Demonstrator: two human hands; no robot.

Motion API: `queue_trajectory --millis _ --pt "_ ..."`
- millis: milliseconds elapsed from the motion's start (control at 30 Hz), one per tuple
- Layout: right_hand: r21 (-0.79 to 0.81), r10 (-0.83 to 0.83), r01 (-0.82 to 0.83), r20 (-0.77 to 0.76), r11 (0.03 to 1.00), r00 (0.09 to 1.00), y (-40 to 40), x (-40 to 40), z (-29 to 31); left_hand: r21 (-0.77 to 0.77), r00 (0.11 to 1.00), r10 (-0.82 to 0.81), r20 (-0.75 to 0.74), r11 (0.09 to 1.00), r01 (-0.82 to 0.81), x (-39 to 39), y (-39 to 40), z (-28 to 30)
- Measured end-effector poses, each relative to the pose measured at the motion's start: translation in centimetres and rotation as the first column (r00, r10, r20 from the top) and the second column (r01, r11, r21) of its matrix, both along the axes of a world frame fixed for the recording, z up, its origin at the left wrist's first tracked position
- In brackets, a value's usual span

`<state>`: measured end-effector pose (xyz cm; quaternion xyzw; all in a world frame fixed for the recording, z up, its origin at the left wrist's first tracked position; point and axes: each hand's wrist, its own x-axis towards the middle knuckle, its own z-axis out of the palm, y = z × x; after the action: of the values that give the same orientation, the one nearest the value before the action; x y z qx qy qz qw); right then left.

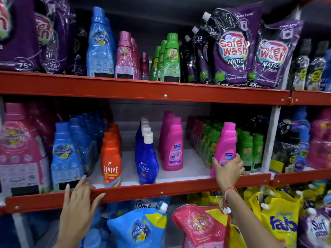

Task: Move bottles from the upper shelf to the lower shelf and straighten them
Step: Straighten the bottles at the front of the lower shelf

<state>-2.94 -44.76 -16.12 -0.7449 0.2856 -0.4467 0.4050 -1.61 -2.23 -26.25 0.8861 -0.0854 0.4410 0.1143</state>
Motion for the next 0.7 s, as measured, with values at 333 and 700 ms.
queue_trajectory --millis 333,700 --pt "-0.089 0.207 -0.204 0.026 0.975 0.978 5.1 -0.1 0.3 0.020 1.000 0.017 0.013 1.000 -0.018 -0.5 -0.1 0.3" --pt "-0.107 0.360 -0.363 -0.045 0.926 0.932 11.5 0.4 0.4 -0.052 0.996 -0.005 -0.094 0.999 0.000 -1.0 -0.1 0.7"
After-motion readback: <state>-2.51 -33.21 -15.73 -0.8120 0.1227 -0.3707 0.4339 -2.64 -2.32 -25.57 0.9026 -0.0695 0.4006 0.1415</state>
